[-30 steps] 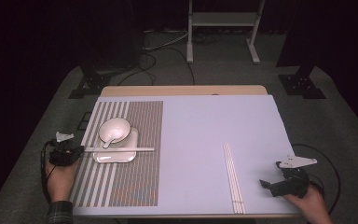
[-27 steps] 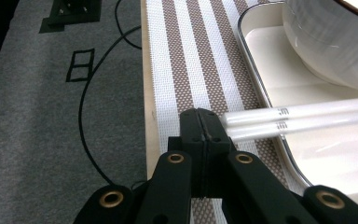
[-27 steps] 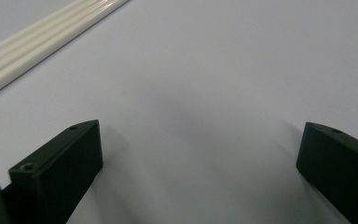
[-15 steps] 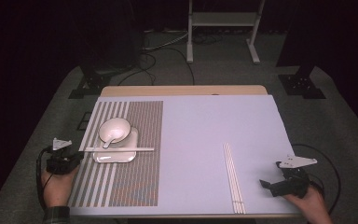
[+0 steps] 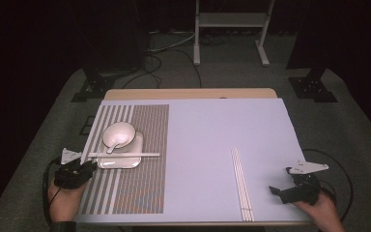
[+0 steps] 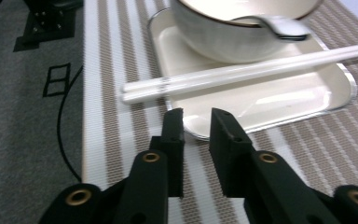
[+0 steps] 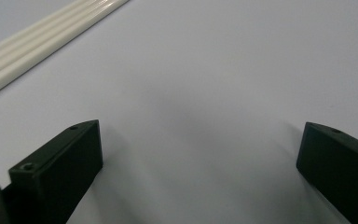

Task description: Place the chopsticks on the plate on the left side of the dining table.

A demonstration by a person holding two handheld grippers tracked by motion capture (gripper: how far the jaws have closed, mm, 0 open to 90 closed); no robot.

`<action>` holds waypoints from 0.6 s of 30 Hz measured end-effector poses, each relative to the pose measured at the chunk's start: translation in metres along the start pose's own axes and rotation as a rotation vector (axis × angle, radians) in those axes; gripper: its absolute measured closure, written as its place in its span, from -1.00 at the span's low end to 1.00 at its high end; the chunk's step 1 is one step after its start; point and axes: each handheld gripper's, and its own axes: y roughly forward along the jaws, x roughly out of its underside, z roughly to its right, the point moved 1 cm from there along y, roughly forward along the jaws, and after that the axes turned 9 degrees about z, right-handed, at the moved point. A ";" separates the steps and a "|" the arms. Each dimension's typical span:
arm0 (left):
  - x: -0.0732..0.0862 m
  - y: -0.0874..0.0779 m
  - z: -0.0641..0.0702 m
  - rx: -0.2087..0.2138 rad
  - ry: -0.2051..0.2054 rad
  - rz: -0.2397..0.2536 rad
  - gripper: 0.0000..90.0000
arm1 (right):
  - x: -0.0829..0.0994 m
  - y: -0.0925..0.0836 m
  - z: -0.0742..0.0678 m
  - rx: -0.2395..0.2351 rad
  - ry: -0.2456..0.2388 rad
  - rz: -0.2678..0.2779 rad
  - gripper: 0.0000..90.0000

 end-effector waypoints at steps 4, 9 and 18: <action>0.000 -0.002 0.011 0.038 0.005 -0.003 0.35 | 0.000 0.000 0.000 0.000 0.000 0.000 -1.00; 0.001 -0.004 0.025 0.079 0.014 -0.007 0.03 | 0.000 0.000 0.000 0.000 0.000 0.000 -1.00; 0.000 -0.001 0.055 0.207 0.050 -0.023 -0.55 | 0.000 0.000 0.000 0.000 0.000 0.000 -1.00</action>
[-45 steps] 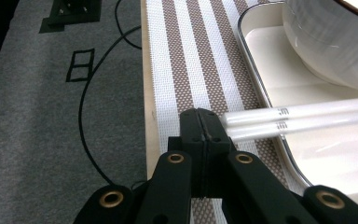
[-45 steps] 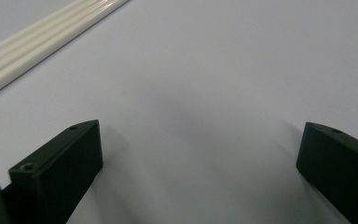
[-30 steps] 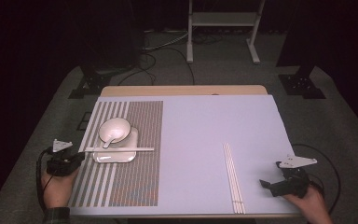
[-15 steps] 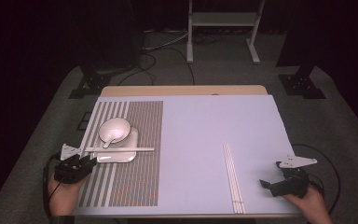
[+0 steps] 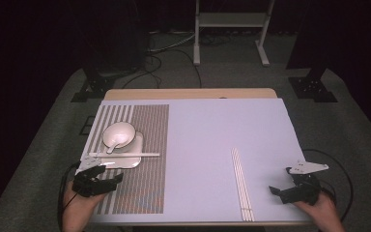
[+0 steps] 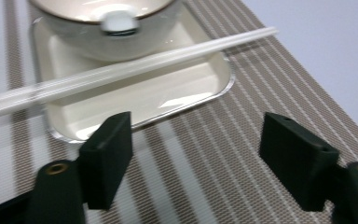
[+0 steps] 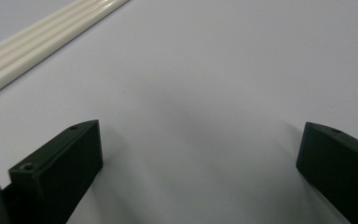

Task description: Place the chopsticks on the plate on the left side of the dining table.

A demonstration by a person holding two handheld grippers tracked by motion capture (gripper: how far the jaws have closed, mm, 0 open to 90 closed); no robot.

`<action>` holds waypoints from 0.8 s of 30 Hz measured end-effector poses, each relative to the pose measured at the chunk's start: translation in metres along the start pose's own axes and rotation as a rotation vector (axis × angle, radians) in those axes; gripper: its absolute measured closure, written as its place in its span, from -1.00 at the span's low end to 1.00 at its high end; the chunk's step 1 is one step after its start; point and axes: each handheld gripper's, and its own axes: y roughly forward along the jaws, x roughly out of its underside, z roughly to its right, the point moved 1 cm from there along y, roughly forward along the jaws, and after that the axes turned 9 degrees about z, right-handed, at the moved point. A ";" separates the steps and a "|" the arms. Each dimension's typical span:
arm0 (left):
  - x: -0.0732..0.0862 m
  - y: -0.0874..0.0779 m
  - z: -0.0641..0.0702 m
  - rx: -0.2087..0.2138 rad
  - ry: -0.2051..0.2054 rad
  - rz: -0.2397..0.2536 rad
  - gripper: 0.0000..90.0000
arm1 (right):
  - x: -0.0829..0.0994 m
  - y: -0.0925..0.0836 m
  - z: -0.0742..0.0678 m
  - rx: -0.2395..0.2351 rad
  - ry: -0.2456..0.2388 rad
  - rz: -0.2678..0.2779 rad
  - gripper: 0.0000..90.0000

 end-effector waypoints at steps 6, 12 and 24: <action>-0.006 0.005 0.022 0.072 0.045 0.005 -0.82 | 0.000 0.000 0.000 0.000 0.000 0.000 -1.00; -0.011 0.011 0.040 0.129 0.091 0.021 -1.00 | 0.000 0.000 0.000 0.000 -0.001 0.000 -1.00; -0.019 0.018 0.061 0.182 0.153 0.036 -1.00 | 0.000 0.000 0.000 0.000 -0.002 0.001 -1.00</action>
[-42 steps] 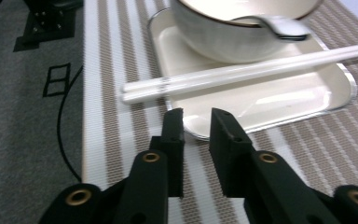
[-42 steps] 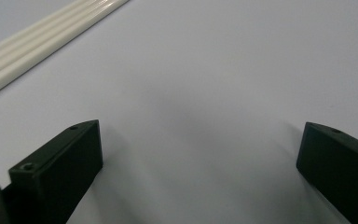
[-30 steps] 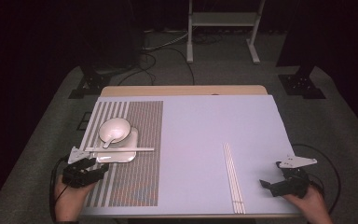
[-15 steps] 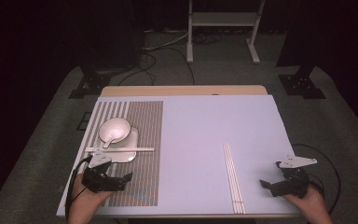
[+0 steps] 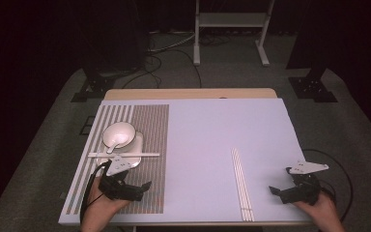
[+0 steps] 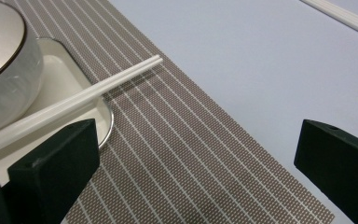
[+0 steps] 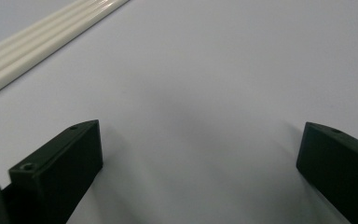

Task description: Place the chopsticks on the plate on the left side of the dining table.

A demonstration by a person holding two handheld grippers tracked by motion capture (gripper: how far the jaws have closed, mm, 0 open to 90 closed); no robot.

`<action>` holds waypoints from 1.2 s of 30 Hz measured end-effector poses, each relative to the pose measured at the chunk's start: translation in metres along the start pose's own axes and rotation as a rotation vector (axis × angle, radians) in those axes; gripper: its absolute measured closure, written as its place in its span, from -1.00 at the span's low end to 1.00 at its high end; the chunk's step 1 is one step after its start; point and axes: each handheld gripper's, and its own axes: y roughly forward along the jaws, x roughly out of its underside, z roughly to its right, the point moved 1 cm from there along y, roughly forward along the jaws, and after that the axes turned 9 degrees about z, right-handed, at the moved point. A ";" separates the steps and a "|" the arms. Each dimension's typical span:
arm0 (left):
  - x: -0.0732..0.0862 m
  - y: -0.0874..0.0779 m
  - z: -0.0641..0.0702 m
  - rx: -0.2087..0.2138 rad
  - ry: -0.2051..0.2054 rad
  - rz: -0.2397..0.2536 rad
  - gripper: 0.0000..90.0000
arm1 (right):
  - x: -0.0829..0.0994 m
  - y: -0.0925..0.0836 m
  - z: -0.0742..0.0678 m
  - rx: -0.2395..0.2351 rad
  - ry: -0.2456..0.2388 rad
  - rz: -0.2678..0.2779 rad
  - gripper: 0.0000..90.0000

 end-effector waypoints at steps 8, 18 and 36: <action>-0.009 0.012 0.010 0.043 0.041 0.004 -1.00 | 0.000 0.000 0.000 0.001 0.001 0.002 -1.00; -0.014 0.029 0.025 0.111 0.108 0.015 -1.00 | 0.000 0.000 0.000 0.000 0.002 0.001 -1.00; -0.017 0.052 0.040 0.182 0.169 0.037 -1.00 | 0.000 0.000 0.000 0.000 0.001 0.000 -1.00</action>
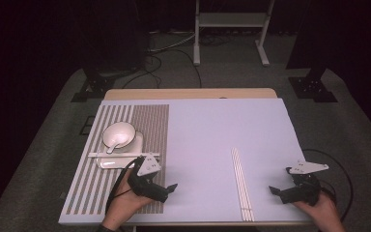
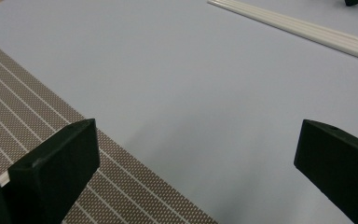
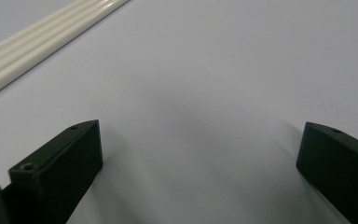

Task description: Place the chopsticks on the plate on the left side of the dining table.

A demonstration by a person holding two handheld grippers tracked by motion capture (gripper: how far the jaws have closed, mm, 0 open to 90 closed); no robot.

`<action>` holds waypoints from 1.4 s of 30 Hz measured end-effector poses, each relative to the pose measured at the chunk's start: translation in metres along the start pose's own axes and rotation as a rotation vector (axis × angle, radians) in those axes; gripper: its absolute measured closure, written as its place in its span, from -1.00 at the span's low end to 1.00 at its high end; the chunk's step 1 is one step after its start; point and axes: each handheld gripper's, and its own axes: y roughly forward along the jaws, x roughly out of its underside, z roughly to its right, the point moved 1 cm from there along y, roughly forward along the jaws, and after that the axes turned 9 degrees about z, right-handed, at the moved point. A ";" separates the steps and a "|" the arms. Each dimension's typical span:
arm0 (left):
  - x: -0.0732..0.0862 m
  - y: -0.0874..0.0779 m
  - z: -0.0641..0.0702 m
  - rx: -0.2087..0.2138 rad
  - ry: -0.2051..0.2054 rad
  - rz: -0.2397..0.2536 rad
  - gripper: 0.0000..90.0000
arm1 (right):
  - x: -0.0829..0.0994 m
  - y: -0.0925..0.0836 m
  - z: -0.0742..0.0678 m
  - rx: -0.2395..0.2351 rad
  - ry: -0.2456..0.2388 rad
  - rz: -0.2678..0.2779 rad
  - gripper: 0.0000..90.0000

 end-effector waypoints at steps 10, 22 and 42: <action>0.006 0.016 0.004 0.011 0.028 -0.010 -1.00 | 0.000 0.000 0.000 0.000 0.000 0.000 -1.00; 0.013 0.035 0.005 0.030 0.042 -0.059 -1.00 | 0.000 0.000 0.000 0.000 0.000 0.000 -1.00; 0.024 0.059 0.009 0.060 0.059 -0.118 -1.00 | 0.000 0.000 0.000 0.000 0.000 0.000 -1.00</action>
